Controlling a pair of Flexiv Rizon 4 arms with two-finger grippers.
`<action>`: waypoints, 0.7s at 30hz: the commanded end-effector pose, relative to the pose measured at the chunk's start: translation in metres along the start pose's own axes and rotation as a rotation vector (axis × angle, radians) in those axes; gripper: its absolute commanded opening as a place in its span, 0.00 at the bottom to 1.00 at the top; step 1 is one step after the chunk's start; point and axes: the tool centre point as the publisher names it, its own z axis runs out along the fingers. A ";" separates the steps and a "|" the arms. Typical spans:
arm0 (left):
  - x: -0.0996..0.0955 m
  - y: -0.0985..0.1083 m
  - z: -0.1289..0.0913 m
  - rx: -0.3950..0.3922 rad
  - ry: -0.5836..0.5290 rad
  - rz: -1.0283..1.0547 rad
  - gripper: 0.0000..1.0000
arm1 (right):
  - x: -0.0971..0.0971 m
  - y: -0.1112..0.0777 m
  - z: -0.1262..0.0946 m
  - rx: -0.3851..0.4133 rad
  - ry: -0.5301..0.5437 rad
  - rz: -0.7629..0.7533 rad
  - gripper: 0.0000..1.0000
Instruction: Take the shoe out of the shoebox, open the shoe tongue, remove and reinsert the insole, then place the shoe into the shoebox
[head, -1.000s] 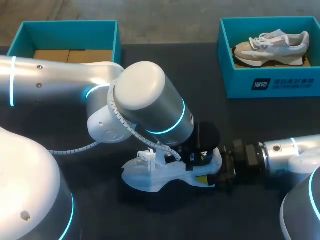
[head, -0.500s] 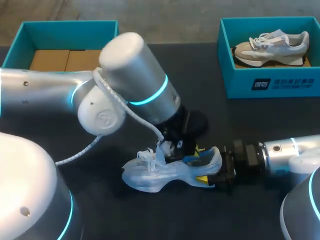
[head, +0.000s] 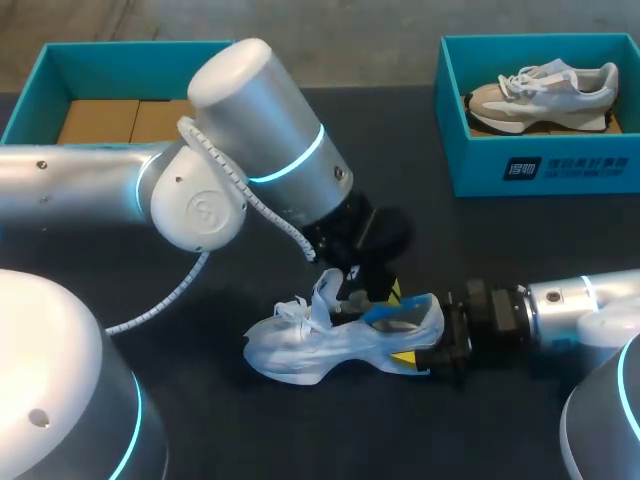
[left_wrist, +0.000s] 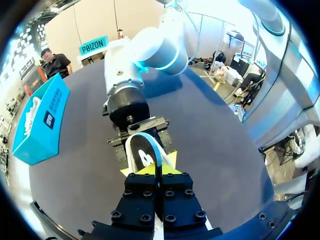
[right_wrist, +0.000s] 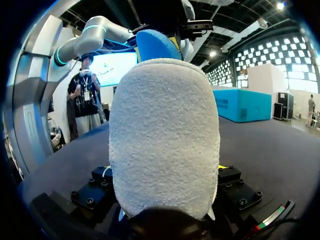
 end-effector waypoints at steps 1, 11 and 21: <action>-0.007 -0.012 0.008 -0.021 -0.005 -0.003 0.00 | 0.000 -0.002 0.000 0.003 -0.002 0.000 0.00; -0.010 -0.020 0.015 -0.056 -0.050 -0.018 0.25 | 0.000 -0.002 0.000 0.003 -0.002 0.000 0.00; 0.008 -0.011 0.008 -0.059 -0.109 -0.033 0.58 | 0.000 -0.002 0.000 0.003 -0.002 0.000 0.00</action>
